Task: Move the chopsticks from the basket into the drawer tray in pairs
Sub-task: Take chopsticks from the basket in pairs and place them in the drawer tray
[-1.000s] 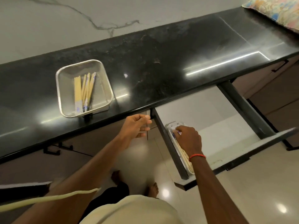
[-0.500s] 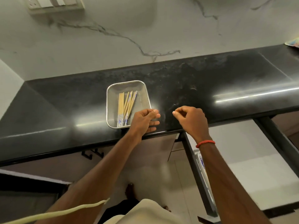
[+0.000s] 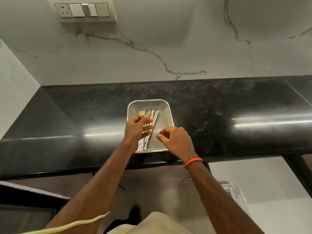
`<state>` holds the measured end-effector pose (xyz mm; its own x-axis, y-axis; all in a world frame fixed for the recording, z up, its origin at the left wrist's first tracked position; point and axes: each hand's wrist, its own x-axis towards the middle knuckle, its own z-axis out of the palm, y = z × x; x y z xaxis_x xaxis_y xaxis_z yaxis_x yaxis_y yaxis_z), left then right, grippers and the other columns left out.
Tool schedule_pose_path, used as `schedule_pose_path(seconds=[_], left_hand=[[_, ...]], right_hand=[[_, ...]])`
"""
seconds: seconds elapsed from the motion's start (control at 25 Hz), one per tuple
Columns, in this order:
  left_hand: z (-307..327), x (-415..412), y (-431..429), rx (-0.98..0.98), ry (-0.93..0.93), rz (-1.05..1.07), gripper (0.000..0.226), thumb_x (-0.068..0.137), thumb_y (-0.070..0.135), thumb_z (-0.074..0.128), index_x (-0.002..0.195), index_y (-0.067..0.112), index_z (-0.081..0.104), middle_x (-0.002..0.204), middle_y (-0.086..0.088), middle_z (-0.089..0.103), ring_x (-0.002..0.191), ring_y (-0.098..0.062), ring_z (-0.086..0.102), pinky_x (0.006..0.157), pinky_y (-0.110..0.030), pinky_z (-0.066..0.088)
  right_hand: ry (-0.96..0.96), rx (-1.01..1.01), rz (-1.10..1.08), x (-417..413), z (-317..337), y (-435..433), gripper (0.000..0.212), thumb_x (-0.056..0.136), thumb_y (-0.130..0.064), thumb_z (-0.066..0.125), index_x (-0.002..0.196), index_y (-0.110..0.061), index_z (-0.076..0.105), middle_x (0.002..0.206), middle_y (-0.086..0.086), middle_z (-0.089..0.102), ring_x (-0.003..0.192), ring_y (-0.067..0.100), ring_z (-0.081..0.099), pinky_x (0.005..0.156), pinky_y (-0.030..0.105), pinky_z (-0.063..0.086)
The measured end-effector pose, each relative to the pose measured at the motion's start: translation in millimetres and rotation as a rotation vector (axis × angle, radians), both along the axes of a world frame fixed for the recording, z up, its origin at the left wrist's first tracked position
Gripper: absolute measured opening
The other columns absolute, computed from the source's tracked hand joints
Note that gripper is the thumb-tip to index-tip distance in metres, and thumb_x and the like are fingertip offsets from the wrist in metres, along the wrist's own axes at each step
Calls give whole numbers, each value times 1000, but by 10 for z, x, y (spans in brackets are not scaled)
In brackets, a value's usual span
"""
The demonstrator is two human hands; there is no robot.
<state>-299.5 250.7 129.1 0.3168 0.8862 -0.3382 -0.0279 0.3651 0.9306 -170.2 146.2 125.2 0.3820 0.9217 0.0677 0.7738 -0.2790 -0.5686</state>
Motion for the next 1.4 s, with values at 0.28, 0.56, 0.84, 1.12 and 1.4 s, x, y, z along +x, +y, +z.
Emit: schedule_pose_path(seconds=[0.28,0.56,0.84,1.12,1.4], left_hand=[[-48,-129,579,3,-6,16,15,99,26,64,101,14,73,99,-5,79,89,-24,76,73,-34,62],[-154,-241,959,-44,-16,-33,18,99,26,64,104,11,72,102,-7,79,89,-23,75,77,-37,61],[-217,-233,1039,-76,-39,-125,17,99,25,64,104,11,73,99,-5,78,87,-22,75,74,-37,62],[-173,-272,1058,-106,-52,-187,24,98,32,64,103,10,74,87,-6,76,65,-17,72,55,-28,60],[-125,-304,1028,-244,-53,-488,56,94,58,58,113,6,69,96,-20,78,68,-27,76,54,-31,61]], right_hand=[[-66,-160,-8,-306,-292,732,38,85,-53,67,109,-23,70,97,-1,73,83,15,68,74,32,56],[-93,-276,-83,-481,-656,984,39,84,-45,73,111,-18,62,101,3,70,93,24,68,78,37,56],[-20,-299,-230,-553,-732,996,17,88,-34,72,93,-18,69,87,-2,70,83,18,69,75,33,58],[475,-34,-369,-323,-549,874,7,85,-26,74,80,-24,70,75,-4,69,71,11,67,61,22,54],[252,260,-133,-203,-238,1040,17,89,-16,70,102,-26,75,93,-9,73,83,2,66,74,16,54]])
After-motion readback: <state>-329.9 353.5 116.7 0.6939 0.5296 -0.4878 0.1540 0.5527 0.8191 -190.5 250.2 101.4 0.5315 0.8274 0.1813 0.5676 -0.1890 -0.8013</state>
